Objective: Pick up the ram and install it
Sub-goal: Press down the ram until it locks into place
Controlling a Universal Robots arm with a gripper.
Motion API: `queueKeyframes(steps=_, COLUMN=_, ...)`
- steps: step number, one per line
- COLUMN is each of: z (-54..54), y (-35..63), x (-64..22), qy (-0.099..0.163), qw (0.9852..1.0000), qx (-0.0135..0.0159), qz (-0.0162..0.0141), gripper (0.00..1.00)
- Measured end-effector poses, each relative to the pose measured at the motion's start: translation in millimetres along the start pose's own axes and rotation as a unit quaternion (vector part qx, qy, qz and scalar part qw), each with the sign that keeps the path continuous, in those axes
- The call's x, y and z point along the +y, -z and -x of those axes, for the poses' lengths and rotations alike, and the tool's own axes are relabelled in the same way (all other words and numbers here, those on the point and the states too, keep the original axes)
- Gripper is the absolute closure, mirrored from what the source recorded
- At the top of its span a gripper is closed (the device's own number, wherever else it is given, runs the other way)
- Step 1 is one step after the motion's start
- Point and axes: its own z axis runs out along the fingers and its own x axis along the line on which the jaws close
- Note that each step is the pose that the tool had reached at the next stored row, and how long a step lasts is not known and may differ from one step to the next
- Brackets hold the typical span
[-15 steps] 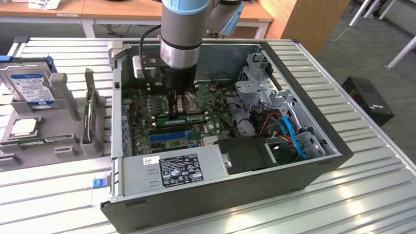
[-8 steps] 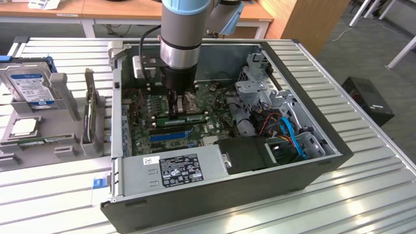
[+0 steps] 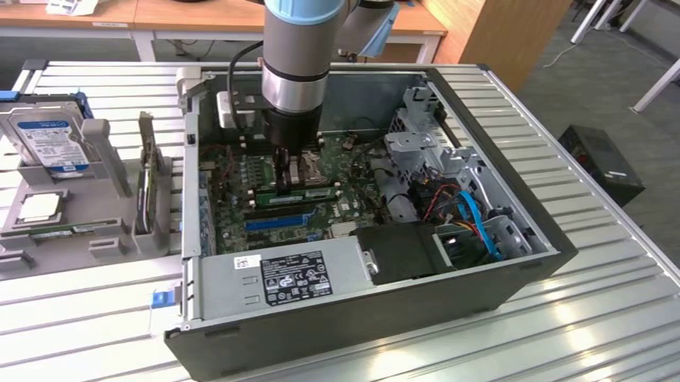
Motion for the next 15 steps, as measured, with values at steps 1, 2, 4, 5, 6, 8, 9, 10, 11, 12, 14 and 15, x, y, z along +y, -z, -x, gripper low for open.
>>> queueKeyframes(steps=1, z=0.0, y=0.0, x=0.0, qy=0.000, qw=1.0000, qx=0.0000, qz=0.0000, gripper=0.90)
queueKeyframes(steps=2, z=0.0, y=0.0, x=0.0, qy=0.000, qw=1.0000, qx=0.0000, qz=0.0000, gripper=0.90)
queueKeyframes(steps=4, z=0.0, y=-0.3, x=0.0, qy=0.000, qw=1.0000, qx=0.0001, qz=0.0000, gripper=0.90)
queueKeyframes(steps=5, z=0.0, y=-0.6, x=0.0, qy=0.000, qw=1.0000, qx=0.0000, qz=0.0000, gripper=0.90)
queueKeyframes(steps=6, z=0.0, y=-0.6, x=0.0, qy=0.000, qw=1.0000, qx=0.0000, qz=0.0000, gripper=0.90)
queueKeyframes(steps=8, z=0.0, y=-0.7, x=0.0, qy=0.000, qw=1.0000, qx=0.0000, qz=0.0000, gripper=0.90)
queueKeyframes(steps=9, z=0.0, y=-0.7, x=0.0, qy=0.000, qw=1.0000, qx=0.0000, qz=0.0000, gripper=0.90)
queueKeyframes(steps=10, z=0.0, y=-0.7, x=0.0, qy=0.000, qw=1.0000, qx=0.0000, qz=0.0000, gripper=0.90)
queueKeyframes(steps=11, z=0.0, y=-0.7, x=0.0, qy=0.000, qw=1.0000, qx=0.0000, qz=0.0000, gripper=0.90)
queueKeyframes(steps=12, z=0.0, y=-0.7, x=0.0, qy=0.000, qw=1.0000, qx=0.0000, qz=0.0000, gripper=0.90)
queueKeyframes(steps=14, z=0.0, y=-0.9, x=0.0, qy=0.000, qw=1.0000, qx=0.0000, qz=0.0000, gripper=0.90)
queueKeyframes(steps=15, z=0.0, y=-0.9, x=0.0, qy=0.000, qw=1.0000, qx=0.0000, qz=0.0000, gripper=0.90)
